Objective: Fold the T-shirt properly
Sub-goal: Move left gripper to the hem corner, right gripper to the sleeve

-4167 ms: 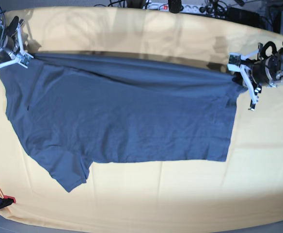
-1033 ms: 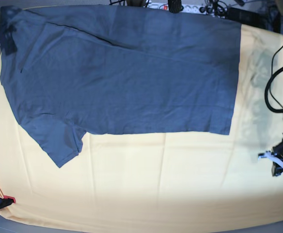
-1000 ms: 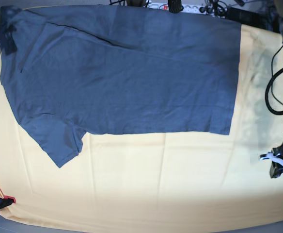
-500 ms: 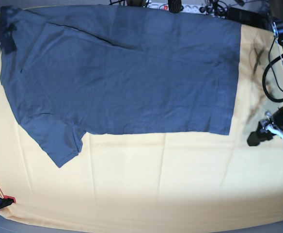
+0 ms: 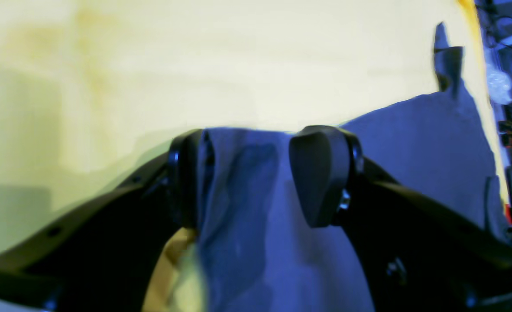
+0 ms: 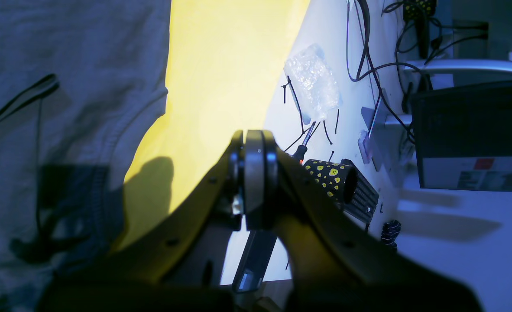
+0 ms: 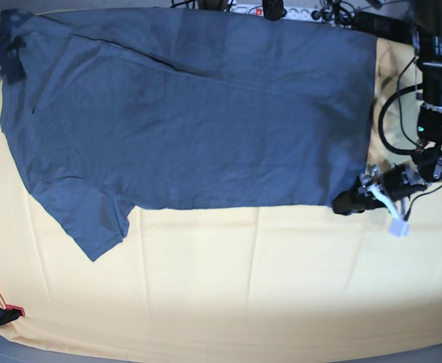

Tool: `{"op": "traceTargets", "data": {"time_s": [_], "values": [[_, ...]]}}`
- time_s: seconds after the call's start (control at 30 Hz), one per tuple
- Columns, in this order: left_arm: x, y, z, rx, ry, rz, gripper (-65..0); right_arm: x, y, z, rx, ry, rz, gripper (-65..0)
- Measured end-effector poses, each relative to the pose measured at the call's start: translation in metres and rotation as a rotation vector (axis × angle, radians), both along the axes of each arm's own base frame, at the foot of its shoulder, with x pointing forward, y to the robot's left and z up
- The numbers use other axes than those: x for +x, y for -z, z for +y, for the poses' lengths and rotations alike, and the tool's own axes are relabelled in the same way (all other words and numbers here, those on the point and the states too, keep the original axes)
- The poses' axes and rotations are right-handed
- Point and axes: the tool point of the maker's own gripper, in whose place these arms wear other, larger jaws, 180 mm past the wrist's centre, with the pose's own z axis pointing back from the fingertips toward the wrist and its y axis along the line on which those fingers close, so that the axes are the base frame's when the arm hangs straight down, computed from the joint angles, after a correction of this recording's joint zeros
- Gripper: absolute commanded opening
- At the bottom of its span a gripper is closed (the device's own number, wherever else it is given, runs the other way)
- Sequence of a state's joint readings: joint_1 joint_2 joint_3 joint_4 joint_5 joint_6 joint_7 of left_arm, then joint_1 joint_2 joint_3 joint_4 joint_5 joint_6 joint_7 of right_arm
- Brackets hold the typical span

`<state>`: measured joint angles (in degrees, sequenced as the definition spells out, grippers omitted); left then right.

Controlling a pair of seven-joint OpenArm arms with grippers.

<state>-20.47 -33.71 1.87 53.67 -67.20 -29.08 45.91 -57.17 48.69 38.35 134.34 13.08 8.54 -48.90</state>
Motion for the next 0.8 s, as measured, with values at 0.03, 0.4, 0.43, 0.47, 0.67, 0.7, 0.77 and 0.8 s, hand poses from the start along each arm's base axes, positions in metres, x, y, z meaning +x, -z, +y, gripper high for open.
{"op": "traceTargets", "data": {"time_s": [0.03, 0.4, 0.43, 0.47, 0.67, 0.7, 0.77, 0.8], "values": [[0.0, 0.0, -0.005, -0.012, 0.005, -0.002, -28.6, 0.0, 0.0, 0.0, 0.0, 0.0, -0.001, -65.0], [-0.001, 0.004, -0.006, 0.033, 0.042, 0.033, -64.8, 0.003, -0.003, 0.0, 0.004, 0.004, -0.02, -65.0], [0.0, 0.003, -0.005, 0.036, 0.043, 0.033, -65.0, 0.005, -0.004, 0.001, 0.02, 0.009, -0.037, -60.0], [0.0, 0.002, -0.004, 0.041, 0.042, 0.031, -65.0, 0.009, -0.007, 0.003, 0.047, 0.015, -0.061, -53.4], [0.013, -0.011, -0.005, 0.044, 0.041, -0.004, -65.0, 0.048, -0.007, 0.024, 0.348, -0.054, -0.176, -33.3], [0.015, -0.013, -0.005, 0.046, 0.042, -0.008, -65.0, 0.057, -0.006, 0.02, 0.405, -0.045, -0.199, -33.3], [0.016, -0.014, -0.004, 0.06, 0.045, -0.01, -65.0, 0.074, 0.002, 0.007, 0.536, -0.007, -0.234, -33.3], [0.016, -0.013, -0.003, 0.069, 0.048, -0.008, -65.0, 0.082, 0.007, 0.001, 0.614, 0.01, -0.245, -33.3]]}}
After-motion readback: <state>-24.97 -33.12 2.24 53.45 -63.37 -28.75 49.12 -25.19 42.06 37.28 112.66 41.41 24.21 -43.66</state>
